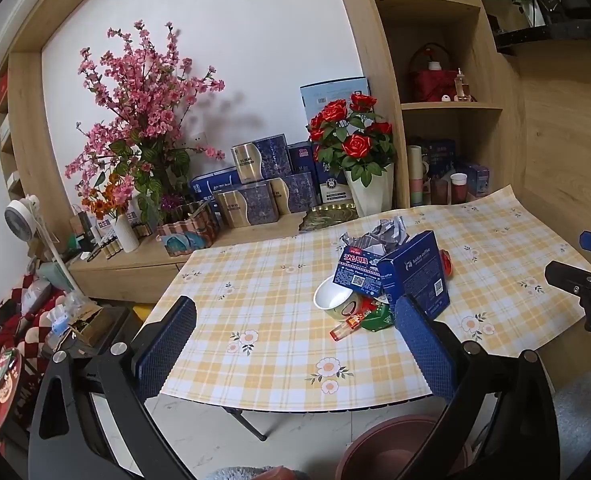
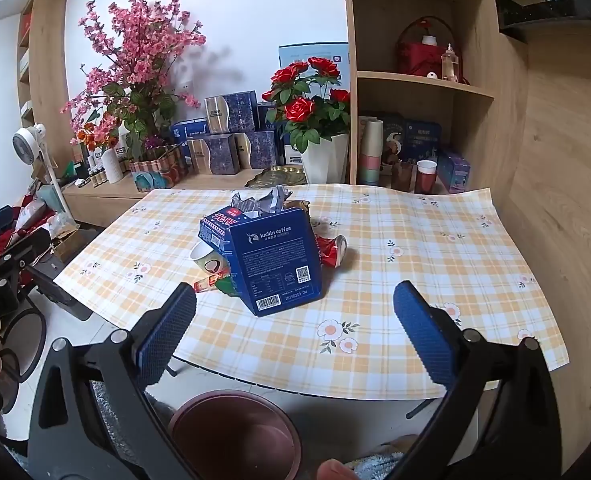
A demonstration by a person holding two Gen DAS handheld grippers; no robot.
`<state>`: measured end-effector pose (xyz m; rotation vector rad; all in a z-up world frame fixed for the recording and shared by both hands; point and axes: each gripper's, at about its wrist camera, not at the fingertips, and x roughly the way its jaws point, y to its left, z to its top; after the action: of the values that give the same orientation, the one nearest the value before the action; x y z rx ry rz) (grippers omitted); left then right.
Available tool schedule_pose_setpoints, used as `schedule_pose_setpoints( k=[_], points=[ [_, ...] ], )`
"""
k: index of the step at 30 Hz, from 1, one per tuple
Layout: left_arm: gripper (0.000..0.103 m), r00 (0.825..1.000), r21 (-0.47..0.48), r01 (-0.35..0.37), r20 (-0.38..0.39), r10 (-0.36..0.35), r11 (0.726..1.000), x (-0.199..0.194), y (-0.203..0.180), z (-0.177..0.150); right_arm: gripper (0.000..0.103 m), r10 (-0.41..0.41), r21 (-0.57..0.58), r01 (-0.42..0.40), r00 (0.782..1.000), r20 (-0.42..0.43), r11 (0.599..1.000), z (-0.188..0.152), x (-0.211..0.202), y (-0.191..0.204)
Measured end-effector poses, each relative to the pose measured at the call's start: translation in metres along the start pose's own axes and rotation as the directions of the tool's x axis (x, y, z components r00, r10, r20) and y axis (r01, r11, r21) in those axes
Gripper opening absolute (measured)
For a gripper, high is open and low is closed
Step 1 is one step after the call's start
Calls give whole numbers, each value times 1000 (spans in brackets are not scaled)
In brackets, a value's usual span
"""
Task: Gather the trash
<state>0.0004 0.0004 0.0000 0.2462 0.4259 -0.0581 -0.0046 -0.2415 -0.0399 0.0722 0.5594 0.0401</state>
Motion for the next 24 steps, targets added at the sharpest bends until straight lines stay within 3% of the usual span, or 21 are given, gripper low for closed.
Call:
schedule_pose_setpoints(
  k=[24],
  points=[
    [98,1000,-1,2,-2,-2,1000,0,0,0,97,0,-2,0,1000,-7,1000,-4,3,0]
  ],
)
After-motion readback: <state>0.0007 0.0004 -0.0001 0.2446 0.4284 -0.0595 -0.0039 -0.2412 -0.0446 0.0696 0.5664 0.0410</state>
